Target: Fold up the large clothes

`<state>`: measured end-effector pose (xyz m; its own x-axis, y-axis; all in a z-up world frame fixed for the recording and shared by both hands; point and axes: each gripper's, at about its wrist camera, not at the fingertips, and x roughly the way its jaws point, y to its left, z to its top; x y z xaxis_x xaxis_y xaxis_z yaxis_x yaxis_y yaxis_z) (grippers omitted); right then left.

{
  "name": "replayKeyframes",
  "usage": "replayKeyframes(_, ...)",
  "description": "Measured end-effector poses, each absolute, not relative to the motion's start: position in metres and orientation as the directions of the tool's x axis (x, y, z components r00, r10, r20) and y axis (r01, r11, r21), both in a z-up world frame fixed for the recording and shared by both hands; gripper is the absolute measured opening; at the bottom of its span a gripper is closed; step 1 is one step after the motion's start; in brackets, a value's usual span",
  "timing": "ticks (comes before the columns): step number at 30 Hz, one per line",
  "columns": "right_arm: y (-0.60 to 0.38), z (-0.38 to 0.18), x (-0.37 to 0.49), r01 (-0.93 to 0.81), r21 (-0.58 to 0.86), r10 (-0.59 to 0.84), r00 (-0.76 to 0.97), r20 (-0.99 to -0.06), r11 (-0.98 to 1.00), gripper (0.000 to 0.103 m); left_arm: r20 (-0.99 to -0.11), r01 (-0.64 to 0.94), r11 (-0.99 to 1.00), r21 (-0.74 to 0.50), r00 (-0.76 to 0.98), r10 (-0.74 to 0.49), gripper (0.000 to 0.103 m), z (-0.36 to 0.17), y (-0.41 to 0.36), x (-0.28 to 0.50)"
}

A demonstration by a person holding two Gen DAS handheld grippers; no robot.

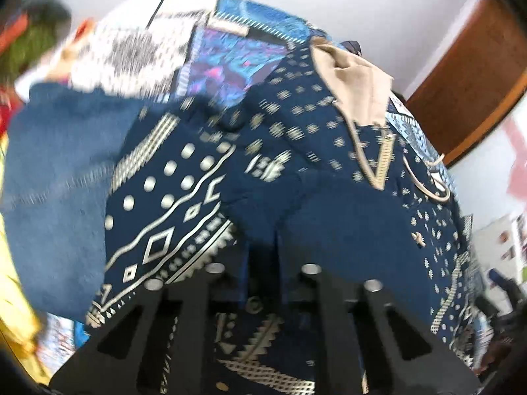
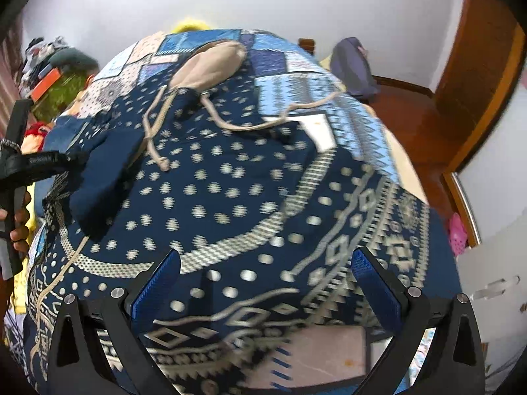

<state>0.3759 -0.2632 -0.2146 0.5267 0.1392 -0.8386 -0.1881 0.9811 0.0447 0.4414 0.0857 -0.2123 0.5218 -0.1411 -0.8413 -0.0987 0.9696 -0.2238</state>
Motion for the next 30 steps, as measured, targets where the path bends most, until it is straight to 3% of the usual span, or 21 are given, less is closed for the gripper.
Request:
replayKeyframes(5, -0.301, -0.210, 0.371, -0.107, 0.073, 0.119, 0.537, -0.835, 0.992, 0.103, -0.760, 0.040, 0.981, -0.188, 0.626, -0.171, 0.010, -0.156, 0.033, 0.432)
replayKeyframes(12, -0.347, -0.204, 0.362, -0.014, 0.080, 0.075, 0.546, -0.835, 0.997, 0.103, -0.675, 0.303, 0.931, -0.201, 0.646, -0.356, 0.010, -0.101, -0.074, 0.419)
replayKeyframes(18, -0.376, -0.200, 0.347, 0.036, 0.061, 0.030, 0.556, -0.831, 0.998, 0.103, -0.744, 0.440, 0.879, -0.186, 0.522, -0.418, 0.010, -0.128, -0.153, 0.417)
replayKeyframes(25, -0.407, -0.218, 0.331, 0.097, 0.084, 0.022, 0.517, -0.856, 0.992, 0.103, -0.835, 0.498, 0.827, -0.261, 0.313, -0.452, 0.011, -0.179, -0.193, 0.408)
replayKeyframes(27, -0.416, -0.226, 0.329, 0.117, 0.104, 0.032, 0.501, -0.865, 0.988, 0.103, -0.841, 0.496, 0.825, -0.271, 0.295, -0.453, 0.018, -0.178, -0.192, 0.402)
replayKeyframes(29, -0.426, -0.231, 0.329, 0.139, 0.136, 0.052, 0.487, -0.872, 0.981, 0.103, -0.827, 0.480, 0.832, -0.280, 0.319, -0.463, 0.041, -0.170, -0.180, 0.399)
replayKeyframes(30, -0.432, -0.234, 0.329, 0.154, 0.159, 0.066, 0.482, -0.874, 0.975, 0.103, -0.816, 0.465, 0.841, -0.277, 0.348, -0.461, 0.048, -0.165, -0.172, 0.399)
